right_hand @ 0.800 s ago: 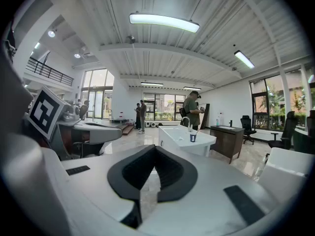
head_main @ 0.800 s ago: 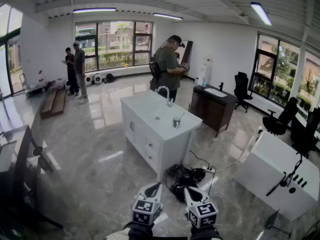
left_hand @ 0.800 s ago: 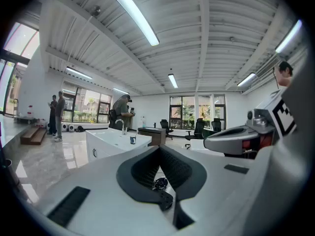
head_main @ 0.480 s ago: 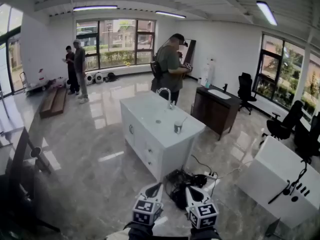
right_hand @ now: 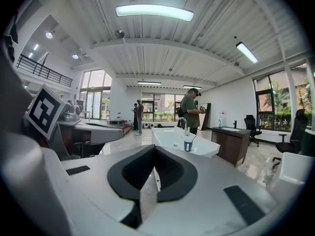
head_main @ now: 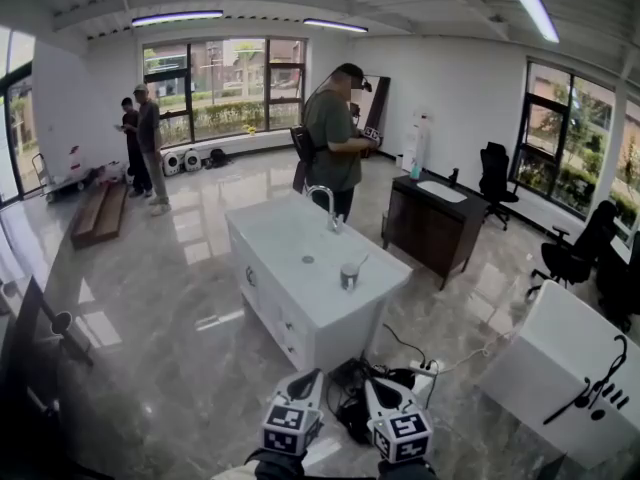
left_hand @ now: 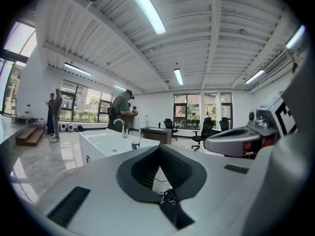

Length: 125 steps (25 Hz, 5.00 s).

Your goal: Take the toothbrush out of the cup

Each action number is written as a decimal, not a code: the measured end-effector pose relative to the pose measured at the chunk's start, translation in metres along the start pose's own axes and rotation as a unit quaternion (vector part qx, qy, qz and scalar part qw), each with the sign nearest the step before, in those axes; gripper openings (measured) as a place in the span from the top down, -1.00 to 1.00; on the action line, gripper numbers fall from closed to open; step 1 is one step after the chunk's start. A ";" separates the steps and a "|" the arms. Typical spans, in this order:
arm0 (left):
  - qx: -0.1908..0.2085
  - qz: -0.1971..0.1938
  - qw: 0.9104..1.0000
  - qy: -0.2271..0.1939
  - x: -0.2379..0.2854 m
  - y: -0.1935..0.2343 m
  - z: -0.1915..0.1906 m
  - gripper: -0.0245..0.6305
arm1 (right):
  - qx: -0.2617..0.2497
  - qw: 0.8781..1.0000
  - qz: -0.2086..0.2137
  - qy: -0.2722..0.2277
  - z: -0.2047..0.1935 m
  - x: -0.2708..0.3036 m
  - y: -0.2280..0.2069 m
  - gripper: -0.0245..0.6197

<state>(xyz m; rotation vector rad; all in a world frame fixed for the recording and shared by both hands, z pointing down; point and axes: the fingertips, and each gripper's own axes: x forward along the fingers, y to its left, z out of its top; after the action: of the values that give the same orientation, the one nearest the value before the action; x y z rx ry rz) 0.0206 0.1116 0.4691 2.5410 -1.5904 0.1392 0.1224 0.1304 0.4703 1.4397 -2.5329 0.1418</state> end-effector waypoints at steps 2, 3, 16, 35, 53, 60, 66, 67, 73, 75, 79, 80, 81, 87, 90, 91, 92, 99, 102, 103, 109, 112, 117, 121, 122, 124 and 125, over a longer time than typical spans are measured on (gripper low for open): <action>-0.002 0.000 1.000 0.006 0.014 0.007 0.000 0.93 | 0.003 1.000 0.002 0.004 0.001 0.013 -0.007 0.93; -0.001 -0.002 1.000 0.009 0.020 0.011 0.000 0.93 | 0.003 1.000 0.002 0.007 0.002 0.019 -0.010 0.93; 0.007 -0.031 0.999 0.021 0.141 0.080 0.014 0.93 | 0.010 1.000 -0.015 0.016 0.023 0.138 -0.063 0.93; 0.007 -0.067 0.996 0.052 0.295 0.155 0.016 0.93 | 0.033 0.998 -0.050 0.036 0.041 0.291 -0.145 0.93; -0.003 -0.073 0.994 0.081 0.402 0.182 0.006 0.93 | 0.059 0.995 -0.044 0.069 0.031 0.380 -0.217 0.93; -0.002 -0.090 0.990 0.112 0.409 0.182 -0.019 0.93 | 0.092 0.988 -0.071 0.105 -0.007 0.383 -0.234 0.93; -0.012 -0.103 0.987 0.126 0.416 0.179 -0.029 0.93 | 0.121 0.980 -0.083 0.133 -0.034 0.394 -0.249 0.73; -0.013 -0.104 0.986 0.126 0.416 0.179 -0.027 0.93 | 0.127 0.979 -0.082 0.134 -0.036 0.397 -0.250 0.71; -0.020 -0.106 0.987 0.122 0.416 0.181 -0.032 0.93 | 0.148 0.977 -0.078 0.130 -0.035 0.416 -0.260 0.40; -0.021 -0.113 0.986 0.124 0.415 0.179 -0.031 0.93 | 0.155 0.977 -0.073 0.129 -0.035 0.423 -0.261 0.35; -0.022 -0.112 0.986 0.123 0.416 0.180 -0.032 0.93 | 0.162 0.976 -0.061 0.133 -0.038 0.434 -0.262 0.36; -0.025 -0.110 0.986 0.126 0.415 0.182 -0.033 0.93 | 0.162 0.976 -0.059 0.133 -0.038 0.436 -0.261 0.36; -0.025 -0.106 0.986 0.127 0.414 0.184 -0.033 0.93 | 0.160 0.976 -0.057 0.134 -0.037 0.439 -0.260 0.36; -0.021 -0.097 0.988 0.121 0.417 0.192 -0.036 0.93 | 0.127 0.979 -0.062 0.144 -0.038 0.442 -0.263 0.67; -0.025 -0.091 0.987 0.128 0.419 0.193 -0.037 0.93 | 0.120 0.982 -0.056 0.137 -0.030 0.441 -0.261 0.73; -0.023 -0.091 0.987 0.129 0.419 0.194 -0.035 0.93 | 0.120 0.982 -0.052 0.135 -0.027 0.441 -0.258 0.76; -0.023 -0.092 0.987 0.129 0.420 0.194 -0.033 0.93 | 0.120 0.983 -0.048 0.133 -0.025 0.441 -0.255 0.79; -0.021 -0.089 0.988 0.122 0.430 0.197 -0.025 0.93 | 0.126 0.984 -0.029 0.121 -0.012 0.438 -0.245 0.80; -0.020 -0.089 0.989 0.118 0.431 0.199 -0.019 0.93 | 0.122 0.985 -0.030 0.116 -0.003 0.435 -0.245 0.80; -0.020 -0.089 0.989 0.116 0.432 0.199 -0.017 0.93 | 0.120 0.986 -0.031 0.114 0.001 0.433 -0.245 0.80; -0.014 -0.103 0.990 0.099 0.438 0.191 0.002 0.93 | 0.143 0.986 -0.039 0.076 0.040 0.408 -0.253 0.80; -0.009 -0.111 0.990 0.091 0.441 0.184 0.009 0.93 | 0.149 0.986 -0.047 0.051 0.060 0.390 -0.261 0.80; -0.007 -0.123 0.989 0.080 0.446 0.172 0.012 0.93 | 0.151 0.984 -0.077 0.051 0.055 0.365 -0.288 0.80; -0.008 -0.128 0.988 0.084 0.448 0.168 0.010 0.93 | 0.162 0.977 -0.081 0.111 0.015 0.369 -0.292 0.80; -0.007 -0.129 0.988 0.086 0.446 0.167 0.007 0.93 | 0.170 0.975 -0.077 0.122 0.005 0.372 -0.289 0.80; -0.006 -0.129 0.987 0.090 0.443 0.165 0.001 0.93 | 0.187 0.971 -0.065 0.136 -0.013 0.377 -0.282 0.80; -0.006 -0.129 0.987 0.092 0.442 0.165 -0.001 0.93 | 0.189 0.970 -0.061 0.143 -0.019 0.380 -0.279 0.80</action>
<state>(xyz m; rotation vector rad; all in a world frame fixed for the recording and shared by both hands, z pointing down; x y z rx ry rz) 0.0657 -0.3515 0.5490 2.6095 -1.1844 0.3229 0.1772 -0.3269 0.5731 1.5645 -2.2546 0.7882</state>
